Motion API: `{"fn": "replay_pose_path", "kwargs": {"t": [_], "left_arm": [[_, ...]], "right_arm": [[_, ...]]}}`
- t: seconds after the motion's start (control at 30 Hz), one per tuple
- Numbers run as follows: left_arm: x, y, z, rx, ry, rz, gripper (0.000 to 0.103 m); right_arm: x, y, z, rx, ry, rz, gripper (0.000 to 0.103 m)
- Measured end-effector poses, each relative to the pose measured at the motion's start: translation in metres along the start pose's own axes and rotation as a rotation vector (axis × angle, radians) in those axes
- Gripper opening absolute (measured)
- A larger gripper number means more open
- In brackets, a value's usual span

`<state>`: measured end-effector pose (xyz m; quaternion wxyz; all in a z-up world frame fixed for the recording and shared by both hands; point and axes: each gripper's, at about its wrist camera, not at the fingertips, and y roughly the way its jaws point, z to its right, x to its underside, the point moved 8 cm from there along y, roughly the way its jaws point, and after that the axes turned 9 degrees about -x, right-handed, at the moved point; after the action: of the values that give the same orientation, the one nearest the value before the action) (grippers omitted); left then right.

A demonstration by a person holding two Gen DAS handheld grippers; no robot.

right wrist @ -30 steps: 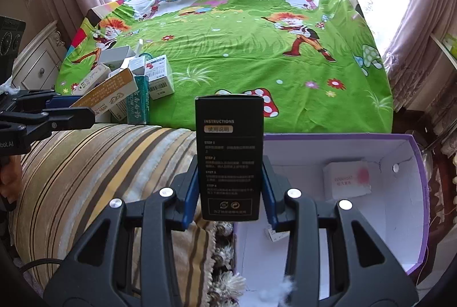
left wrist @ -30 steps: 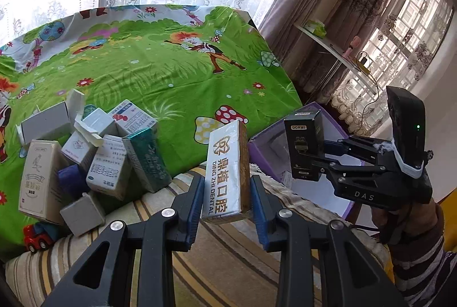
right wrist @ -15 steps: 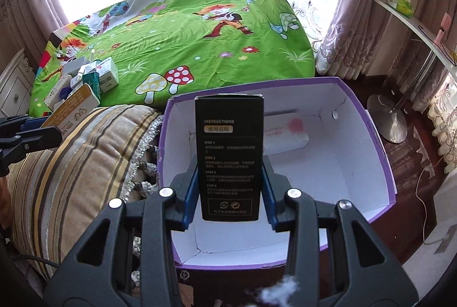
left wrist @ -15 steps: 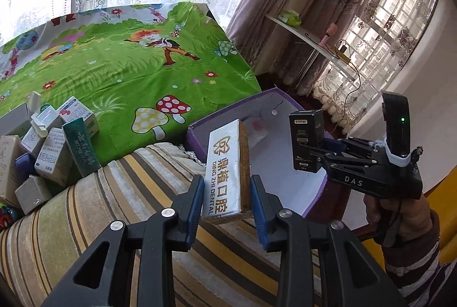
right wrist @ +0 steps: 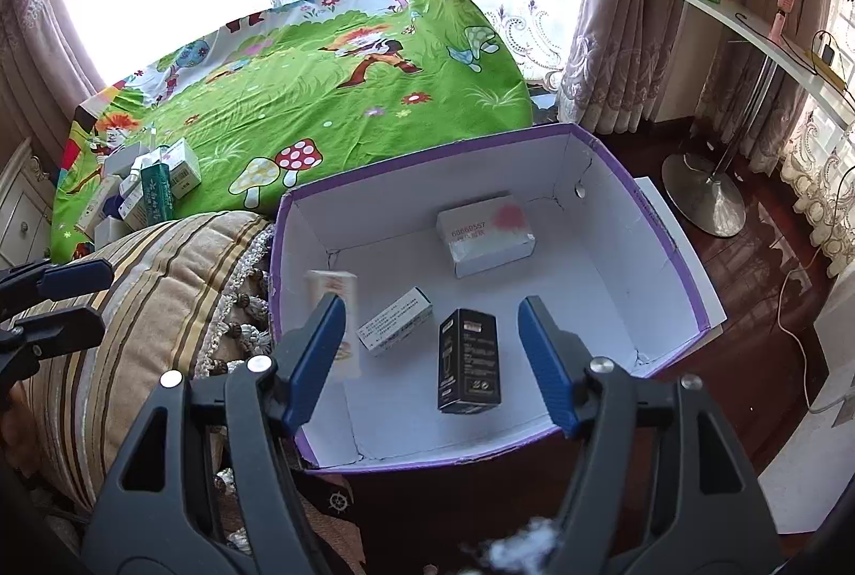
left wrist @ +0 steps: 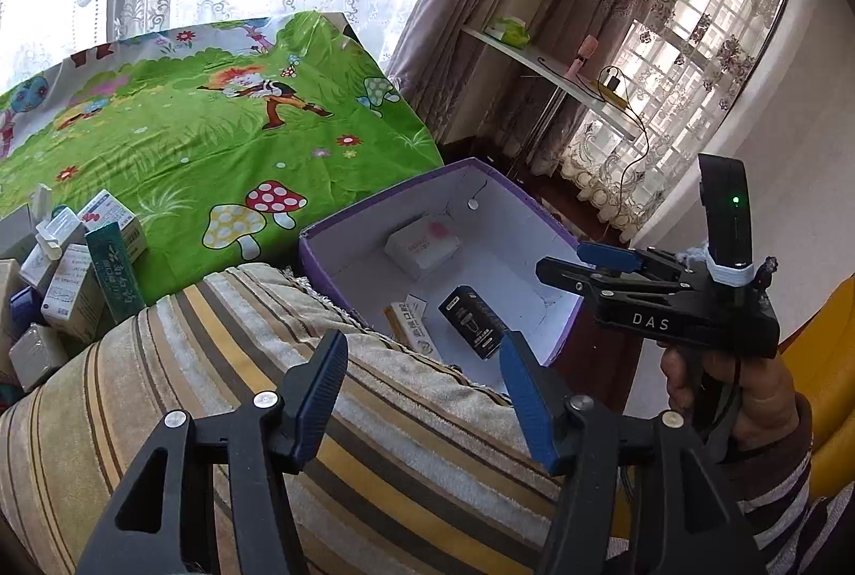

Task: Organize rigid objects
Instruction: 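Move both open tools back toward the box pile on the bed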

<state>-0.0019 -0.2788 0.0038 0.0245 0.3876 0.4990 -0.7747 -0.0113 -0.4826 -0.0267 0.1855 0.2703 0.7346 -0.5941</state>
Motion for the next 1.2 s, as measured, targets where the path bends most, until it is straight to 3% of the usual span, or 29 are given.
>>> {"fn": "replay_pose_path", "kwargs": {"t": [0.13, 0.43, 0.53, 0.7, 0.87, 1.2], "left_arm": [[0.000, -0.015, -0.008, -0.038, -0.007, 0.039, 0.065], [0.001, -0.056, -0.053, -0.252, -0.023, 0.172, 0.066], [0.007, -0.068, -0.071, -0.257, -0.063, 0.197, 0.066], [0.023, -0.079, -0.100, -0.311, -0.112, 0.177, 0.066], [0.037, -0.093, -0.128, -0.309, -0.180, 0.173, 0.066], [0.090, -0.118, -0.203, -0.345, -0.379, 0.134, 0.066]], "right_arm": [[-0.004, -0.012, -0.003, 0.000, 0.002, 0.030, 0.075], [-0.009, -0.020, -0.019, -0.004, -0.035, 0.042, 0.079], [-0.012, -0.018, -0.027, -0.037, -0.033, 0.047, 0.079], [-0.011, -0.013, -0.053, -0.054, -0.097, 0.038, 0.079], [-0.015, -0.015, -0.077, -0.056, -0.165, 0.037, 0.079], [-0.014, -0.006, -0.129, -0.167, -0.254, -0.006, 0.079]]}}
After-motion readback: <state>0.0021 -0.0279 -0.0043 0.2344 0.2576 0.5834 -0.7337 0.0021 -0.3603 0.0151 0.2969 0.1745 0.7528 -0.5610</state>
